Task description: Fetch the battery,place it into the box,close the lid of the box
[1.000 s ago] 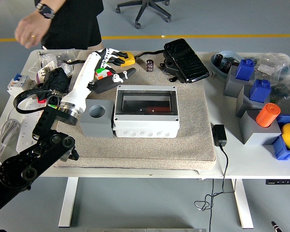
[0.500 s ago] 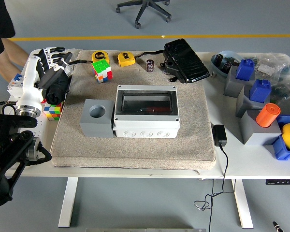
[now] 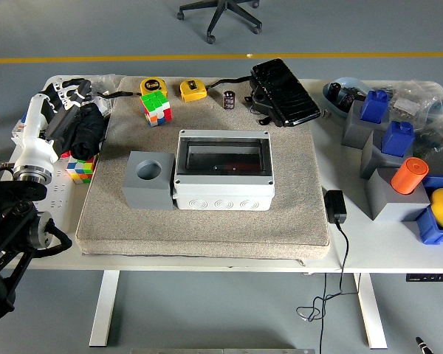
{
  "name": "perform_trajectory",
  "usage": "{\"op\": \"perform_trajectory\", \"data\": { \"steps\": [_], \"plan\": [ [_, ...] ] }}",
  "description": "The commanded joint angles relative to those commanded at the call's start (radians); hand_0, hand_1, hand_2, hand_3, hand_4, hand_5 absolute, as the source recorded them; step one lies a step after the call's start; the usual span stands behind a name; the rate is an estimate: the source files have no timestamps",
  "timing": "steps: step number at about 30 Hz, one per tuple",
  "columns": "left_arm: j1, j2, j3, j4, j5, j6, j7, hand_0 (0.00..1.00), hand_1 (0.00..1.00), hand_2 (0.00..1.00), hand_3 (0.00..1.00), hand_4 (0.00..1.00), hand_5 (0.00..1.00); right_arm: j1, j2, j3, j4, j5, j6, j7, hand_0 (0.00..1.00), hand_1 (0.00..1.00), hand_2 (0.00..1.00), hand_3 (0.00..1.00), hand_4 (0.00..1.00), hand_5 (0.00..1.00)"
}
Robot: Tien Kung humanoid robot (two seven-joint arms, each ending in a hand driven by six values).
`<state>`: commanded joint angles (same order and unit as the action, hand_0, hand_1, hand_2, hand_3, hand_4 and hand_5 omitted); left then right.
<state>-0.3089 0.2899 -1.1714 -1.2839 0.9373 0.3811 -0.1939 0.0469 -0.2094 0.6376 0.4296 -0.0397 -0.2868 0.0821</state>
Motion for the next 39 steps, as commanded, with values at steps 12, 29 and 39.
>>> {"op": "perform_trajectory", "data": {
  "steps": [12,29,39],
  "plan": [
    [-0.003,-0.002,0.006,-0.002,-0.004,-0.012,0.014,0.477,0.606,0.600,0.599,0.956,0.520,0.002,0.000,0.004,0.000,0.000,0.001,0.002,0.589,0.600,0.630,0.544,0.980,0.570],
    [-0.005,-0.004,0.010,-0.003,0.002,-0.014,0.017,0.482,0.608,0.601,0.599,0.951,0.517,-0.002,0.002,0.005,-0.002,0.001,0.002,0.001,0.589,0.600,0.630,0.544,0.980,0.570],
    [-0.002,-0.003,0.009,-0.005,0.001,-0.010,0.014,0.484,0.607,0.601,0.600,0.950,0.517,-0.002,0.002,0.004,-0.002,0.002,0.002,0.001,0.589,0.600,0.630,0.544,0.980,0.571]
  ]
}}
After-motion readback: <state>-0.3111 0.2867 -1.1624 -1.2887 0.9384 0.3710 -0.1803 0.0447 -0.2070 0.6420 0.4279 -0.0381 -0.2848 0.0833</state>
